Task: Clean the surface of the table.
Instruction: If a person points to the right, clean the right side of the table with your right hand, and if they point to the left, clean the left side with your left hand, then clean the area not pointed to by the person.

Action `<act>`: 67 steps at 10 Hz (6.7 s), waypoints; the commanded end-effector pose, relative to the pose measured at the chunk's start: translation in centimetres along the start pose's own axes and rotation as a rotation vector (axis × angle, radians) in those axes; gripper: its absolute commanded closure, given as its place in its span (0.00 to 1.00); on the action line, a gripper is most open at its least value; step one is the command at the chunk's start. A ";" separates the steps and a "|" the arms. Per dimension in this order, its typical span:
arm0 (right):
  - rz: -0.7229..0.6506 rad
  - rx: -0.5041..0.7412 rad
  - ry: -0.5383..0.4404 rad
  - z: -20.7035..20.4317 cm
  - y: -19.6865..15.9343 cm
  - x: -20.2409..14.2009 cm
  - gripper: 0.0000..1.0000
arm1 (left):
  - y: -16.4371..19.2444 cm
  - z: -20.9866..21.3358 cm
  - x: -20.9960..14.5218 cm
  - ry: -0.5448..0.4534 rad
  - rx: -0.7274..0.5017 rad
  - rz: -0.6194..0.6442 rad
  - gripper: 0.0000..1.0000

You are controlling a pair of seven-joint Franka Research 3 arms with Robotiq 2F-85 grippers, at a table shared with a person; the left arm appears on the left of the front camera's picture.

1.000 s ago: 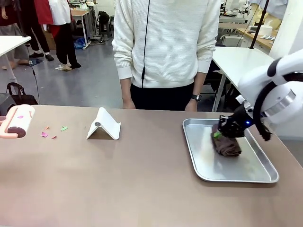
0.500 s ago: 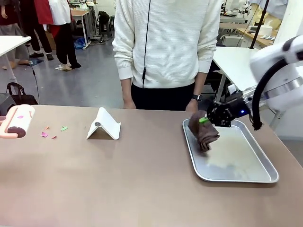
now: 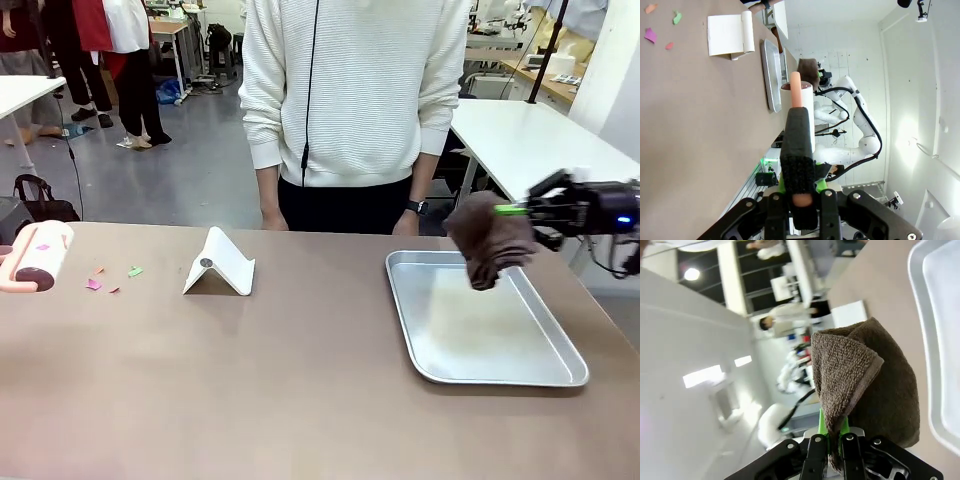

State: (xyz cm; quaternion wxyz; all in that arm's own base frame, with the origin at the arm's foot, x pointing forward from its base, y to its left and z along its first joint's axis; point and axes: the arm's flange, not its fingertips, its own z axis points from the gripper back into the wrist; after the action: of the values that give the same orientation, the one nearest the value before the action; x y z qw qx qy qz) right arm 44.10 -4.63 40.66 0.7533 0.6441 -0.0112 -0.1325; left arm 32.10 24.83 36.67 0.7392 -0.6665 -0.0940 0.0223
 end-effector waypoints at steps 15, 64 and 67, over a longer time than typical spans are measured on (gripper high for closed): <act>-0.063 0.120 -0.161 10.9 -4.9 -1.0 0.93 | -0.3 -0.2 -0.3 0.003 -0.002 0.005 1.00; -0.063 0.120 -0.161 10.9 -4.9 -1.0 0.93 | -3.1 -3.3 5.5 0.088 0.135 0.044 0.78; -0.063 0.120 -0.161 10.9 -4.9 -1.0 0.93 | -3.8 1.4 -1.8 0.267 0.091 -0.047 0.78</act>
State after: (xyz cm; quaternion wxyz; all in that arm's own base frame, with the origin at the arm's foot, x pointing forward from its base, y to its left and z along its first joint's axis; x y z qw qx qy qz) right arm 40.37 -15.49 37.51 0.7110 0.6689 -0.0631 -0.2075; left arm 31.87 24.31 40.69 0.7819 -0.6224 -0.0001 -0.0358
